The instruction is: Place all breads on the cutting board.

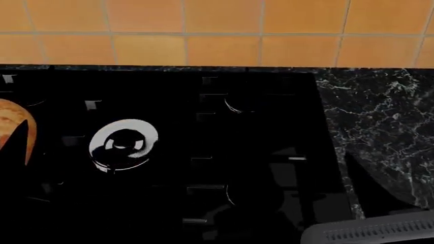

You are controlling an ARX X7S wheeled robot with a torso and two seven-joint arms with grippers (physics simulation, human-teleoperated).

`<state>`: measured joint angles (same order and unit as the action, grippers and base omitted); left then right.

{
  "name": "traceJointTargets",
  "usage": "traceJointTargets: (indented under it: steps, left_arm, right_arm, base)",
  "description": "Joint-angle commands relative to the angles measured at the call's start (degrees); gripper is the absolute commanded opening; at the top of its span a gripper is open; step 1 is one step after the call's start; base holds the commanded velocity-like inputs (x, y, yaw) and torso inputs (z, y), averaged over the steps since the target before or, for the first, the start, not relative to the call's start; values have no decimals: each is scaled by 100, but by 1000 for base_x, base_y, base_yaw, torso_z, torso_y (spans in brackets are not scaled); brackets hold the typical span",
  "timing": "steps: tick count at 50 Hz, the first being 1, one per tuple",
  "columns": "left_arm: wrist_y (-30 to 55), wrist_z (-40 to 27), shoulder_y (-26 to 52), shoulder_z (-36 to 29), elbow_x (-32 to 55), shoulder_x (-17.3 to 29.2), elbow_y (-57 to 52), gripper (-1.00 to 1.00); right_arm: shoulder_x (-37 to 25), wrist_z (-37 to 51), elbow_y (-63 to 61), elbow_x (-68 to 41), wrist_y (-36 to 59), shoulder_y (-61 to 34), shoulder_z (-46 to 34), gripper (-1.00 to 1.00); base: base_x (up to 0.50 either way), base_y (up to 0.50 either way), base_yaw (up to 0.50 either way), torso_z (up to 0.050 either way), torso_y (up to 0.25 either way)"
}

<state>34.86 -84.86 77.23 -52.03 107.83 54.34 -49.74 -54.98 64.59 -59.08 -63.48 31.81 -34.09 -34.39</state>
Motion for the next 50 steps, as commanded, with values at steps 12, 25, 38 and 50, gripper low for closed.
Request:
traceJointTargets:
  steps: [12, 25, 38, 50]
  left_arm:
    - [-115, -26, -68, -72, -80, 25, -28, -100]
    - [-126, -23, -54, -103, -48, 27, -61, -100]
    - [-150, -29, -35, -127, -65, -14, -30, -100]
    - [-151, -14, -24, -160, -90, -49, -8, -100]
  right_arm:
    - [-81, 153, 76, 52, 0, -40, -169, 100]
    - [-144, 212, 25, 111, -132, -9, -221, 100]
    - [-142, 231, 23, 84, -122, -132, -318, 100]
    - [-185, 224, 50, 153, -140, -180, -388, 100]
  base:
    - [-1, 500, 0, 0, 0]
    - [-1, 500, 0, 0, 0]
    - [-1, 500, 0, 0, 0]
    - [-1, 500, 0, 0, 0]
